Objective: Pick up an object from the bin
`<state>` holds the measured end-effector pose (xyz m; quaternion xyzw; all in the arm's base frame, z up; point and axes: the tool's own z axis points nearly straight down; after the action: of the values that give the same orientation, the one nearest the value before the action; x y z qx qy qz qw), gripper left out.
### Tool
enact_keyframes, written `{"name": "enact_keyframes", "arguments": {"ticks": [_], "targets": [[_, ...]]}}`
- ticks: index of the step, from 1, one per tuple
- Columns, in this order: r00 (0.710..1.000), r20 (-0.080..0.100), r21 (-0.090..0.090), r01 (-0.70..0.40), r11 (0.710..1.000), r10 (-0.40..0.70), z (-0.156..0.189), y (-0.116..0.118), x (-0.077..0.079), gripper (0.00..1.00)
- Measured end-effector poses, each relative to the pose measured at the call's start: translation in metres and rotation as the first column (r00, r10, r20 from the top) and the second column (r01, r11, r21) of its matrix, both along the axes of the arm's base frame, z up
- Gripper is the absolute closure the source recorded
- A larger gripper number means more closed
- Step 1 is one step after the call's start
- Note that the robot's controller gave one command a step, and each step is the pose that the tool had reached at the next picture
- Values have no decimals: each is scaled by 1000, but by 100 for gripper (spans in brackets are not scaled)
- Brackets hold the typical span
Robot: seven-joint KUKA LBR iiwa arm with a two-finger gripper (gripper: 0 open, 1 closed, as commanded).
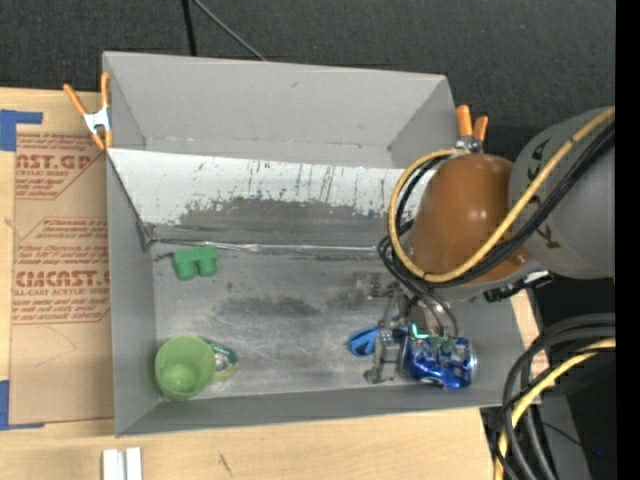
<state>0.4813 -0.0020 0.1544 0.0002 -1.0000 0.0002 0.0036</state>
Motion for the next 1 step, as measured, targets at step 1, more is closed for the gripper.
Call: {"name": "enact_keyframes", "arguments": {"ticks": [1], "targets": [[895, 3, 1, -446, 895, 446, -63, -68, 11, 0]]}}
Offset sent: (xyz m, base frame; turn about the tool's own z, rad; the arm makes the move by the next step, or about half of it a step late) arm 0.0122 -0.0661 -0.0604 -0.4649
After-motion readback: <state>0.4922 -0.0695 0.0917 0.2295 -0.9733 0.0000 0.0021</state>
